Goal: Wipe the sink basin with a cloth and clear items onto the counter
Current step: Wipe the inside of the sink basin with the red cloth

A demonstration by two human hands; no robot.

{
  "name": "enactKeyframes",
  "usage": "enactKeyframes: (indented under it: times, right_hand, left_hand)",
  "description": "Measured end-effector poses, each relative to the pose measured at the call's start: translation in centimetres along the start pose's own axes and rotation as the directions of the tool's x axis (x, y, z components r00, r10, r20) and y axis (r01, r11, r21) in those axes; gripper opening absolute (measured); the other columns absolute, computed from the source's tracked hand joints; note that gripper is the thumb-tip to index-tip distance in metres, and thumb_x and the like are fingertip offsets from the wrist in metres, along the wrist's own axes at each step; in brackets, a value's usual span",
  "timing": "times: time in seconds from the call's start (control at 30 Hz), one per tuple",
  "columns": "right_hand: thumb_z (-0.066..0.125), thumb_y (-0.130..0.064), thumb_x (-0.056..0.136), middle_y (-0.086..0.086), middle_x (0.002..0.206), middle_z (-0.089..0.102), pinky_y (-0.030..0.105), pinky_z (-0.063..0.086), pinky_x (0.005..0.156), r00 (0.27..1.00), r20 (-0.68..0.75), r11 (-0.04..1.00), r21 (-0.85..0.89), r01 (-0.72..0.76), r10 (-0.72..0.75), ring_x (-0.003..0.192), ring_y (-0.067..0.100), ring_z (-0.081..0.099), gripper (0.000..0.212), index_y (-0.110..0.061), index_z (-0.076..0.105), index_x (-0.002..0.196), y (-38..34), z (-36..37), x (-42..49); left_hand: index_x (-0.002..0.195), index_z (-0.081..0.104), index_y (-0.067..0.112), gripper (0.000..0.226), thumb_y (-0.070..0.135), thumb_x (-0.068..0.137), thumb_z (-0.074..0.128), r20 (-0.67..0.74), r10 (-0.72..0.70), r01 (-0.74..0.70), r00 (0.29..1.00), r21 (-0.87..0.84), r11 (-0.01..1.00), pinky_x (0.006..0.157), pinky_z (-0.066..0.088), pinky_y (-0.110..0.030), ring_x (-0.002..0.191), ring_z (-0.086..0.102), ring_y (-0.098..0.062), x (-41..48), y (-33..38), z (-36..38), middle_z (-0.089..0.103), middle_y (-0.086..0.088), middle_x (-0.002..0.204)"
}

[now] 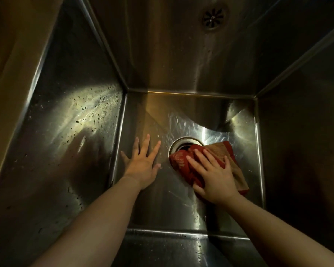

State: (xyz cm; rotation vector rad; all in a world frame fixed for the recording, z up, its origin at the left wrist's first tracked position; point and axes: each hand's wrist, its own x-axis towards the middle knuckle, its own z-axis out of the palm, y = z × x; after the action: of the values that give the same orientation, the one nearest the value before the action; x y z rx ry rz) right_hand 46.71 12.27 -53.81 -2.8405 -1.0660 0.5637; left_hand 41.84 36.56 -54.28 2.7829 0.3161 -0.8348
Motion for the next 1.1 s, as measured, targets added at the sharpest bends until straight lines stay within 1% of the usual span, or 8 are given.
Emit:
enactKeyframes:
  times: [0.1,0.2,0.37,0.57,0.67,0.73,0.8,1.1]
  right_hand:
    - [0.051,-0.062,0.073,-0.004,0.154,0.026,0.066,0.020,0.102,1.000,-0.018,1.000,-0.028,-0.013,0.013,0.141,0.022,0.026,0.086,-0.045,0.008,0.145,0.8,-0.4,-0.1]
    - [0.053,-0.060,0.074,-0.004,0.154,0.026,0.064,0.018,0.104,0.999,-0.034,1.000,-0.017,0.005,-0.006,0.141,0.023,0.026,0.085,-0.045,0.008,0.145,0.9,-0.5,0.0]
    - [0.053,-0.055,0.074,-0.004,0.154,0.026,0.064,0.018,0.105,0.999,-0.036,1.000,-0.026,0.014,-0.015,0.141,0.025,0.026,0.081,-0.045,0.013,0.144,2.5,-1.3,-0.3]
    - [0.061,-0.045,0.076,0.001,0.152,0.032,0.062,0.025,0.102,0.990,-0.093,0.994,0.041,-0.105,0.108,0.140,0.025,0.029,0.076,-0.042,0.026,0.143,2.6,-1.5,-0.2]
    - [0.056,-0.042,0.082,-0.002,0.156,0.020,0.059,0.022,0.105,0.941,-0.119,0.944,0.135,-0.301,0.317,0.143,0.022,0.017,0.076,-0.043,0.015,0.146,3.3,-1.7,0.6]
    - [0.053,-0.040,0.085,-0.004,0.157,0.015,0.060,0.021,0.105,0.852,-0.151,0.857,0.218,-0.466,0.502,0.143,0.023,0.013,0.076,-0.042,0.008,0.147,4.1,-2.2,1.6]
    - [0.050,-0.039,0.087,-0.005,0.157,0.010,0.062,0.020,0.106,0.776,-0.151,0.780,0.272,-0.563,0.613,0.143,0.025,0.010,0.076,-0.040,0.003,0.147,4.7,-2.6,2.6]
    - [0.037,-0.052,0.087,-0.003,0.159,-0.001,0.066,0.018,0.104,0.830,-0.096,0.830,0.174,-0.529,0.549,0.145,0.027,-0.002,0.073,-0.046,-0.010,0.144,2.9,-1.0,2.3]
  left_hand:
    - [0.139,-0.019,0.050,0.067,0.057,0.093,0.029,-0.031,0.051,-0.051,0.998,0.019,0.999,0.102,-0.002,-0.071,0.137,-0.031,-0.026,0.4,0.8,-0.2,-0.034,0.011,0.149]
    - [0.140,-0.017,0.049,0.066,0.053,0.095,0.031,-0.024,0.140,-0.139,0.990,0.053,0.989,0.104,0.001,-0.070,0.139,-0.027,-0.027,1.6,2.4,-1.2,-0.032,0.011,0.151]
    - [0.145,-0.015,0.039,0.066,0.048,0.097,0.030,0.002,0.104,-0.104,0.995,0.054,0.993,0.106,0.004,-0.069,0.141,-0.023,-0.027,2.8,4.1,-2.0,-0.027,0.009,0.154]
    - [0.145,-0.017,0.038,0.067,0.044,0.098,0.031,0.020,0.079,-0.081,0.997,0.070,0.994,0.106,0.006,-0.069,0.141,-0.024,-0.028,2.7,4.6,-2.1,-0.027,0.006,0.154]
    - [0.145,-0.014,0.040,0.065,0.041,0.099,0.032,0.026,0.090,-0.091,0.996,0.051,0.994,0.106,0.007,-0.068,0.141,-0.022,-0.029,2.8,5.2,-2.7,-0.026,0.006,0.154]
    - [0.145,-0.011,0.042,0.063,0.037,0.099,0.032,0.029,0.115,-0.116,0.993,0.041,0.992,0.106,0.008,-0.068,0.141,-0.022,-0.030,3.1,5.8,-3.1,-0.026,0.005,0.154]
    - [0.146,-0.008,0.043,0.063,0.034,0.099,0.034,0.027,0.130,-0.130,0.991,0.036,0.991,0.107,0.009,-0.068,0.141,-0.022,-0.030,3.6,6.1,-3.4,-0.025,0.005,0.155]
    - [0.145,-0.010,0.044,0.062,0.042,0.099,0.031,-0.027,0.096,-0.094,0.995,0.043,0.995,0.105,0.005,-0.072,0.141,-0.023,-0.030,4.3,6.9,-2.7,-0.026,0.005,0.154]
